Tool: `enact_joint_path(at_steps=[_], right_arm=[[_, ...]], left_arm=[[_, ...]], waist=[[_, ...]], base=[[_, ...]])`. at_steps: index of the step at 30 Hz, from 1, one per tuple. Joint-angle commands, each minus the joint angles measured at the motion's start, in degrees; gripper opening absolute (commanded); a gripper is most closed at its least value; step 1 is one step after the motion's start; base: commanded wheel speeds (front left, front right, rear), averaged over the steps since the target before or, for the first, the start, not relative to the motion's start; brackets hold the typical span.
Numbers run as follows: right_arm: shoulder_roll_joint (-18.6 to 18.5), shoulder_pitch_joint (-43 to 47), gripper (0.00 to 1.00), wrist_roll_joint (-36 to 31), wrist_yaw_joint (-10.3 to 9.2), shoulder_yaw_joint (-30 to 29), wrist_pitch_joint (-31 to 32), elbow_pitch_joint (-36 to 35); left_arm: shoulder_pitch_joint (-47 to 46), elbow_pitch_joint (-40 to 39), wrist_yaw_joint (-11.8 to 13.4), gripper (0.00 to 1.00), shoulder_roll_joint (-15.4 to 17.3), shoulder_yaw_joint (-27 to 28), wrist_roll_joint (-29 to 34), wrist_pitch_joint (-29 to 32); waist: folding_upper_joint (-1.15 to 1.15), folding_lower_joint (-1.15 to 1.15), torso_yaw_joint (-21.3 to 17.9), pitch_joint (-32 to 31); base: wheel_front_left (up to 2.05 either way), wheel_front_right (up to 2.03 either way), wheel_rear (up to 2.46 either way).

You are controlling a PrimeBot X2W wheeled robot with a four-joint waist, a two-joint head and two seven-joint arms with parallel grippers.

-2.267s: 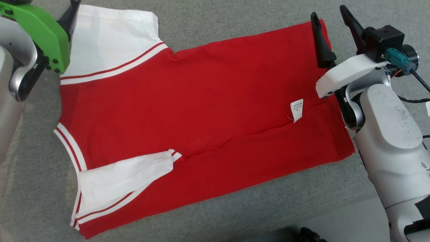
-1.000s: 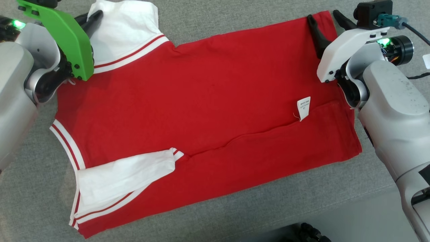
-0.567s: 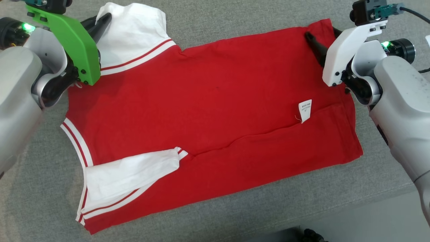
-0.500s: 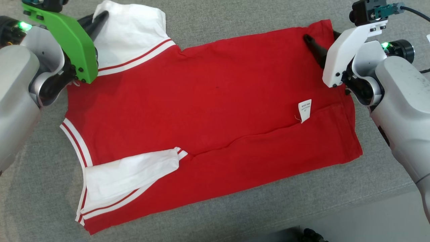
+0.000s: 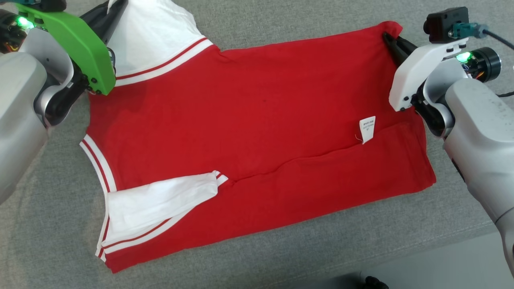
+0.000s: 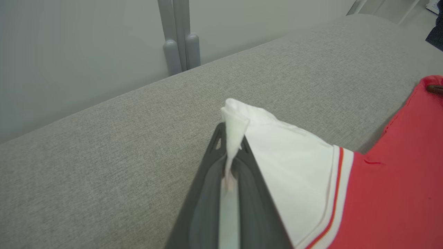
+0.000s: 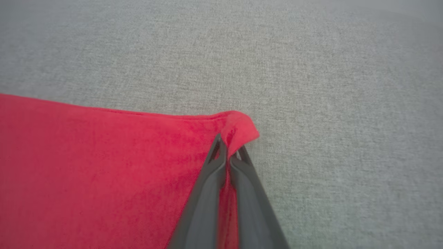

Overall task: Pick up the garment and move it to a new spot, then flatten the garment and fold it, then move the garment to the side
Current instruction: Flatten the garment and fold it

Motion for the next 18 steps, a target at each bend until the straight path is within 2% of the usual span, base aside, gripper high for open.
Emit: enact_joint_path(at_steps=[1, 10, 14, 18], right_arm=[[0.44, 0.36, 0.00, -0.76, -0.10, -0.19, -2.09, 0.90], [1.36, 3.72, 0.00, -2.91, -0.10, -0.13, -12.12, 4.54], [1.34, 5.70, 0.00, -4.17, -0.10, -0.80, -14.64, 5.16], [1.26, 7.90, 0.00, -6.32, -0.10, -2.31, -15.78, 5.49]], left_arm=[[0.86, -0.36, 0.03, 0.00, 0.78, -0.15, 0.04, -1.26], [6.63, -5.28, 0.28, 0.00, 3.01, -0.47, 0.56, -9.24], [10.37, -9.81, 1.99, 0.00, 4.50, 0.01, 0.87, -11.35], [15.88, -16.78, 5.07, 0.00, 6.89, 0.94, 1.74, -12.45]], waist=[[0.00, 0.00, 0.12, -1.15], [0.00, 0.00, 1.35, -4.87], [0.00, 0.00, 1.95, -6.25], [0.00, 0.00, 2.43, -7.44]], base=[[0.00, 0.00, 0.00], [0.00, 0.00, 0.00], [0.00, 0.00, 0.00], [0.00, 0.00, 0.00]])
